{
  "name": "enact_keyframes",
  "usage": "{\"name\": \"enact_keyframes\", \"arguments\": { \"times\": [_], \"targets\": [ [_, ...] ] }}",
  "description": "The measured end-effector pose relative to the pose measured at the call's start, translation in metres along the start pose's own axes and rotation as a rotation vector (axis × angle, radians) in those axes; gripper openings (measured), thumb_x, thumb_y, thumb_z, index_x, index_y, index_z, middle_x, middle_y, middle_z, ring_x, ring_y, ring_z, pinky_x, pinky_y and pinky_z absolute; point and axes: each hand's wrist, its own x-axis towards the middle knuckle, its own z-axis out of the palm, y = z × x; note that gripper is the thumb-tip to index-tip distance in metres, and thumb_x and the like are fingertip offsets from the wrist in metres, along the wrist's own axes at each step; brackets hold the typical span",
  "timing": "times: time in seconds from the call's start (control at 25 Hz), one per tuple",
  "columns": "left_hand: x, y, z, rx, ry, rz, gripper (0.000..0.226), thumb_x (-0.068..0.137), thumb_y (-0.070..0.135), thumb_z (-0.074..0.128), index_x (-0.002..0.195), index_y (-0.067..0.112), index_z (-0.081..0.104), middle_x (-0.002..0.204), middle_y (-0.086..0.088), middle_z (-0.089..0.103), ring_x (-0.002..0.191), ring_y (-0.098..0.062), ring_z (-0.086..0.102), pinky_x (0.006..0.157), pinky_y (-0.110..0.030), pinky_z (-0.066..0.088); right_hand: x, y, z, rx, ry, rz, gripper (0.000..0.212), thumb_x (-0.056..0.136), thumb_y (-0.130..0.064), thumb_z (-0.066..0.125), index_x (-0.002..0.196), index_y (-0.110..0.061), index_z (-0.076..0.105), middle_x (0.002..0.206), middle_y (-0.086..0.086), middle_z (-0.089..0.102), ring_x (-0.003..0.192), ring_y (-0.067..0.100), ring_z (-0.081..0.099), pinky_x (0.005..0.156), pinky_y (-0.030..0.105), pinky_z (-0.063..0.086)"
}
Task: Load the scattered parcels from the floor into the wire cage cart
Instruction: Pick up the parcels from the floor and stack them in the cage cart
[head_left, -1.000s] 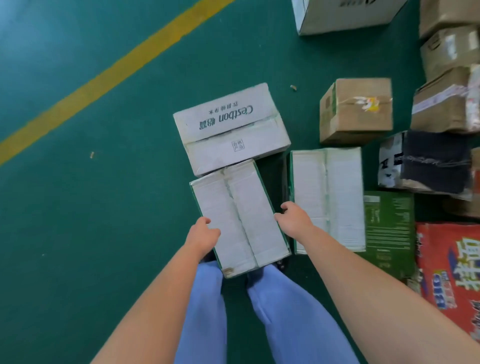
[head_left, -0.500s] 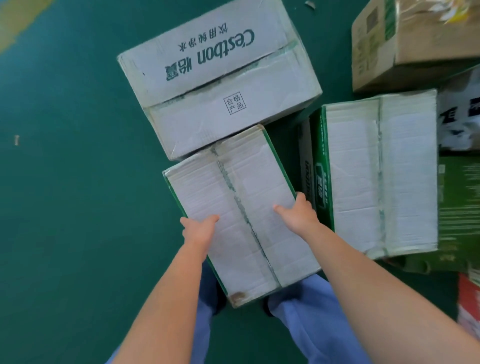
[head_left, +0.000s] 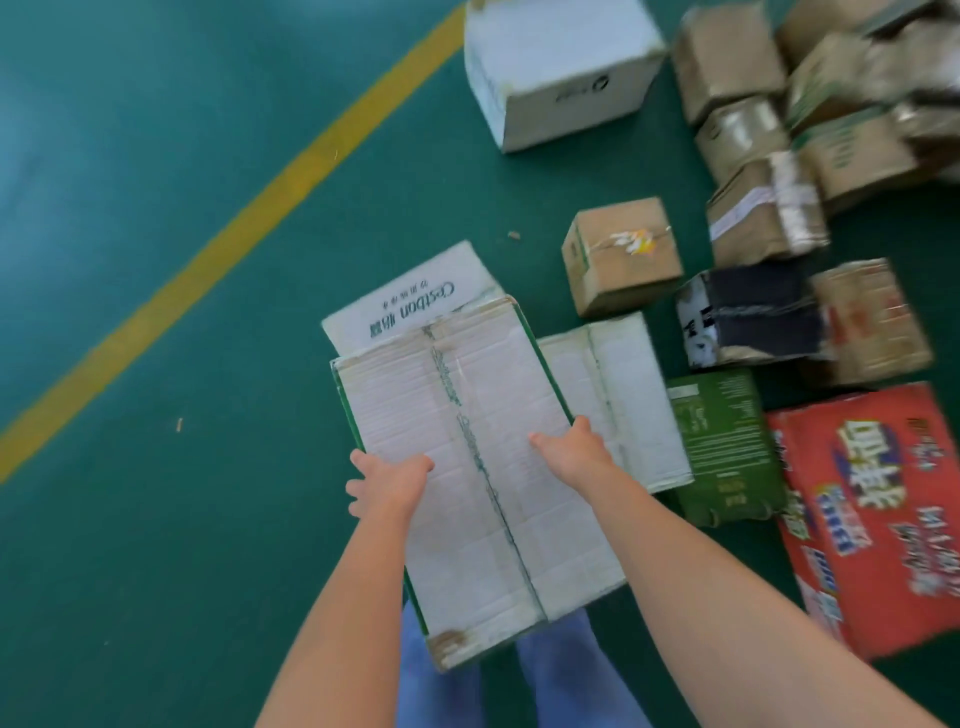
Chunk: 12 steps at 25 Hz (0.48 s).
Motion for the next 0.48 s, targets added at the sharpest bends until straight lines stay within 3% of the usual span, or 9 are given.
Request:
{"name": "enact_keyframes", "arguments": {
  "times": [0.24,0.48],
  "targets": [
    [-0.132,0.053,-0.05,0.035,-0.111,0.382,0.105,0.077,0.035,0.067,0.153,0.022,-0.004,0.153,-0.013,0.027,0.135,-0.038,0.031,0.11,-0.05,0.03,-0.13,0.006,-0.107,0.152,0.282,-0.053,0.08,0.088,-0.048,0.054,0.15,-0.015,0.016,0.147,0.017,0.032,0.132,0.037,0.036,0.107,0.046,0.035],
    [-0.26,0.091,-0.034,0.15,-0.257,0.725,0.111,0.065,0.041,0.07,0.152,0.02,0.004,0.145,-0.017,0.04,0.126,-0.038,0.045,0.106,-0.048,0.038,-0.227,0.083,-0.182,0.432,0.475,0.026,0.079,0.086,-0.044,0.058,0.148,-0.015,0.019,0.147,0.016,0.034,0.132,0.036,0.039,0.104,0.04,0.039]
  ]
}}
